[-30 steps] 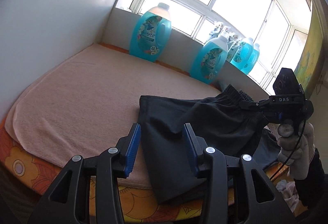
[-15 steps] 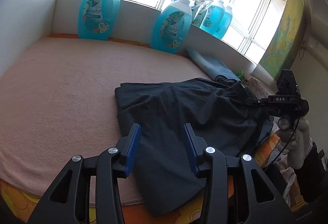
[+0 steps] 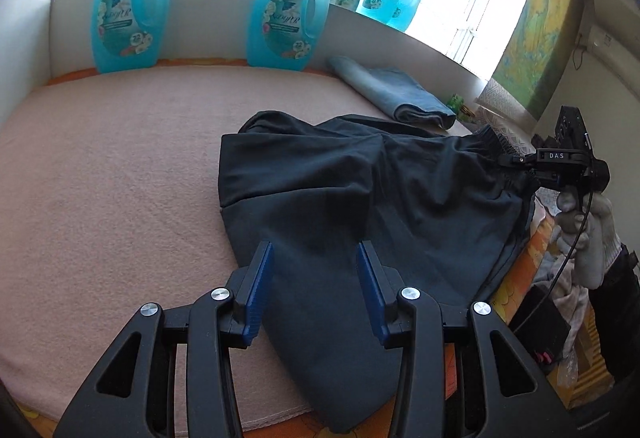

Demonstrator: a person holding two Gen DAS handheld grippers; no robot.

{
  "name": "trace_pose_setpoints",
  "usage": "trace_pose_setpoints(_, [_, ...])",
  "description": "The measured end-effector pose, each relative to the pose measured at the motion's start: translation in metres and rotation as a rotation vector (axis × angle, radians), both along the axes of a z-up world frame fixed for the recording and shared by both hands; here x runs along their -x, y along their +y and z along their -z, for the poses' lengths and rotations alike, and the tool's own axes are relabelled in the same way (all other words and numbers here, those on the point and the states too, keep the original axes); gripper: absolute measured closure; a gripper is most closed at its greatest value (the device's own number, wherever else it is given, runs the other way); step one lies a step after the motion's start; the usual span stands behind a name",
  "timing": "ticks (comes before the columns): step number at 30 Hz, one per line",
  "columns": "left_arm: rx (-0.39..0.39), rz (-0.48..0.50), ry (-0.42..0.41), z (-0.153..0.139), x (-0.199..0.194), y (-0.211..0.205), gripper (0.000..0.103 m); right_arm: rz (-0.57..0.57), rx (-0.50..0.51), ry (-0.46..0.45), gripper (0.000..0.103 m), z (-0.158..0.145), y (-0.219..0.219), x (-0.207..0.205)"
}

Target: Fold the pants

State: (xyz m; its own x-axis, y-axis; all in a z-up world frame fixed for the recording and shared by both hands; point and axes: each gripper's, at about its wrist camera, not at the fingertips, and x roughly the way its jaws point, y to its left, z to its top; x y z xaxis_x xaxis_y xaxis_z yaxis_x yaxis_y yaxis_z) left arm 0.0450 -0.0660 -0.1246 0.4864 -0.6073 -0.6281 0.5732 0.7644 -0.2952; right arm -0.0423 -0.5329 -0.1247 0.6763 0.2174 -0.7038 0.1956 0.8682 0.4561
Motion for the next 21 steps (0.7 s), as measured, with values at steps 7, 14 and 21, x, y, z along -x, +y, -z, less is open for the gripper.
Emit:
trace_pose_setpoints(7, [-0.011, 0.040, -0.002, 0.000, -0.002, -0.018, 0.062, 0.082, 0.010, 0.026, 0.086, 0.006, -0.050, 0.017])
trace_pose_setpoints(14, [-0.022, 0.098, -0.001, 0.001, 0.001, -0.039, 0.062, 0.117, 0.020, 0.060, 0.086, 0.013, -0.087, 0.024])
trace_pose_setpoints(21, [-0.024, 0.146, 0.008, 0.004, 0.006, -0.056, 0.062, 0.148, 0.055, 0.077, 0.077, 0.015, -0.107, 0.029])
